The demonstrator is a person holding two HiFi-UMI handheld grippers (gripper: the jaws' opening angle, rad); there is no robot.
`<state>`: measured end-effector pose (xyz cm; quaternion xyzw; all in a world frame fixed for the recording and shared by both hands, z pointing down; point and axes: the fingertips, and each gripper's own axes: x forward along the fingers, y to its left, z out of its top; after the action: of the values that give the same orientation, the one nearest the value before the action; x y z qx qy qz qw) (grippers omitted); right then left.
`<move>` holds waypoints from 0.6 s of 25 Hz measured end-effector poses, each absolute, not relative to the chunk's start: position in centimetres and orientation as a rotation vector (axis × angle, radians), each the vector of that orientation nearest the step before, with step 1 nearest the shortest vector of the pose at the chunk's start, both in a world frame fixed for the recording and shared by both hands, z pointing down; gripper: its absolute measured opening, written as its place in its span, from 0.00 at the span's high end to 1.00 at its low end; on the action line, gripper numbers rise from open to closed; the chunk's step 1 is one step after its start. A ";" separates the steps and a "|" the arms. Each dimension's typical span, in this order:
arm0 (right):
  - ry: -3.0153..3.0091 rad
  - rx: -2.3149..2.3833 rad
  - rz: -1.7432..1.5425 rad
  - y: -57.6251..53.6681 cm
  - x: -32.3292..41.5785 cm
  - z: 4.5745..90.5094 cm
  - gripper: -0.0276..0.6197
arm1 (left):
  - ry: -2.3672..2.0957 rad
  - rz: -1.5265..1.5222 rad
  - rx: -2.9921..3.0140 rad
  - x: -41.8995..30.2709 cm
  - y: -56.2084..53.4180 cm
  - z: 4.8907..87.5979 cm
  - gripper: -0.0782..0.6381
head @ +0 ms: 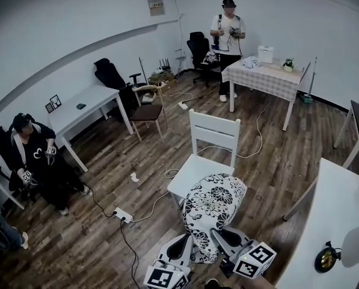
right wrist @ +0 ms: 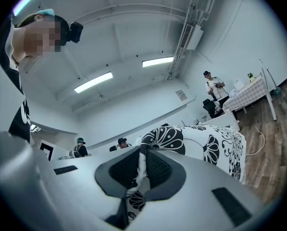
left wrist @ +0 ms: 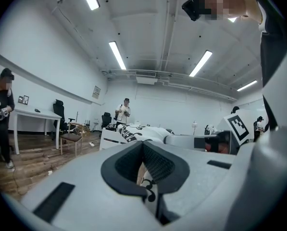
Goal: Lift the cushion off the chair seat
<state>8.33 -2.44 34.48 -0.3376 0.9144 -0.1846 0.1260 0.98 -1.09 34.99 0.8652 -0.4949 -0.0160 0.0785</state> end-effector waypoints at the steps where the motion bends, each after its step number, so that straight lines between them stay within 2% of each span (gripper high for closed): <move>1: 2.664 -0.983 -0.541 -2.1 8.2 34.6 0.90 | -1.485 -0.049 2.590 0.8 -0.8 35.0 0.89; 15: 2.685 -0.967 -0.559 8.7 3.3 34.8 0.90 | -1.520 -0.088 2.580 -3.9 10.4 34.8 0.89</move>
<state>3.31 8.71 34.81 -0.3303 0.9170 -0.1908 0.1167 -3.94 10.41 34.78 0.8589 -0.5060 -0.0292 0.0731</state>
